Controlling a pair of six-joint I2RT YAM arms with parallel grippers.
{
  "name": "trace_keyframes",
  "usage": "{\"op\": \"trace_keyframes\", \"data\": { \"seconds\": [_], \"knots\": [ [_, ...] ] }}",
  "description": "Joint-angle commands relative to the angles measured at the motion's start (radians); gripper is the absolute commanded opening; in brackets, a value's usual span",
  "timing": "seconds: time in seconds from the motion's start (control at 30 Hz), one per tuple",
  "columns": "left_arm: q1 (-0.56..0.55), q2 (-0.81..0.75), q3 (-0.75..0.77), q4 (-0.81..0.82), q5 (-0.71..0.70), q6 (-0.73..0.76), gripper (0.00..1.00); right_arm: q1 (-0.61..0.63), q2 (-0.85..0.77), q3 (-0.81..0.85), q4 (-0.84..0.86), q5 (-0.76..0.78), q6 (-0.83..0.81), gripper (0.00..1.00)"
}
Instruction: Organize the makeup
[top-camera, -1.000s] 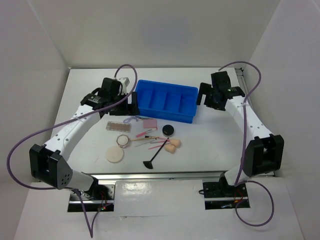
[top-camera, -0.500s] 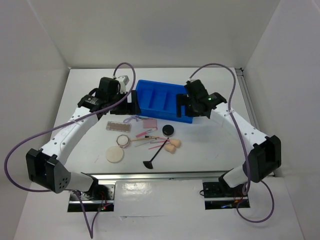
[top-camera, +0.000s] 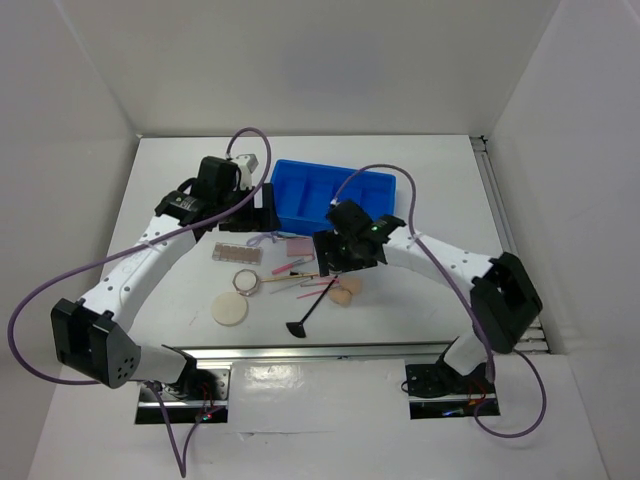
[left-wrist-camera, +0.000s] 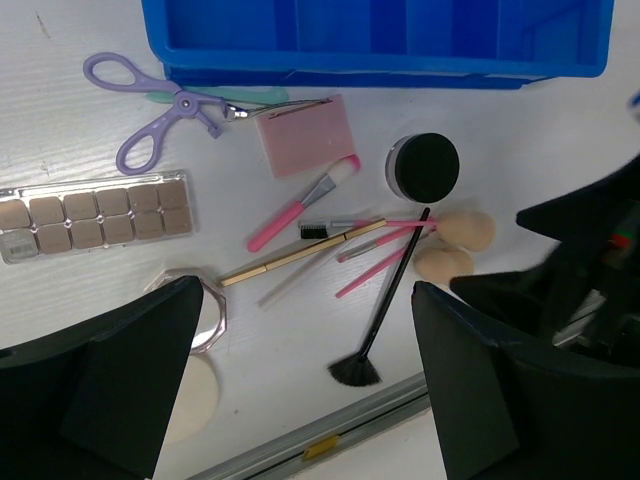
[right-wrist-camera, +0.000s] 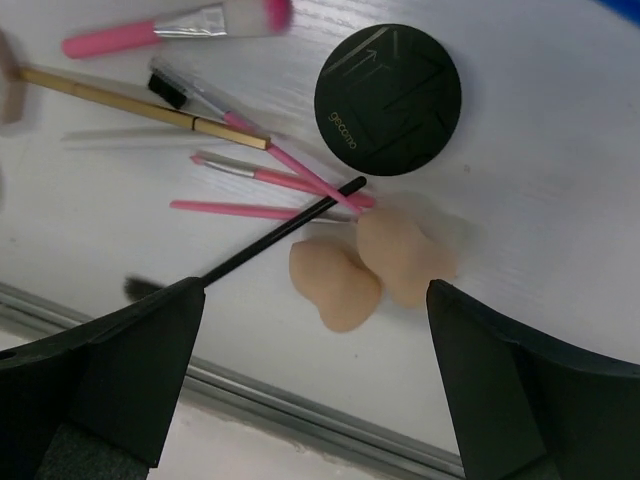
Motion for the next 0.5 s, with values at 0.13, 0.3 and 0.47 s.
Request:
{"op": "trace_keyframes", "data": {
  "seconds": [0.13, 0.3, 0.47],
  "knots": [
    [-0.004, -0.035, -0.013, -0.008, -0.048, 0.023, 1.00, 0.015, 0.198, 0.072, 0.121, 0.039, 0.007, 1.00],
    [-0.004, -0.035, -0.013, -0.017, -0.059, 0.048, 1.00, 0.015, 0.321, 0.163, 0.085, 0.123, -0.055, 1.00],
    [-0.004, -0.026, -0.013, -0.026, -0.059, 0.057, 1.00, 0.003, 0.350, 0.163, 0.112, 0.158, -0.065, 1.00]
  ]
}}
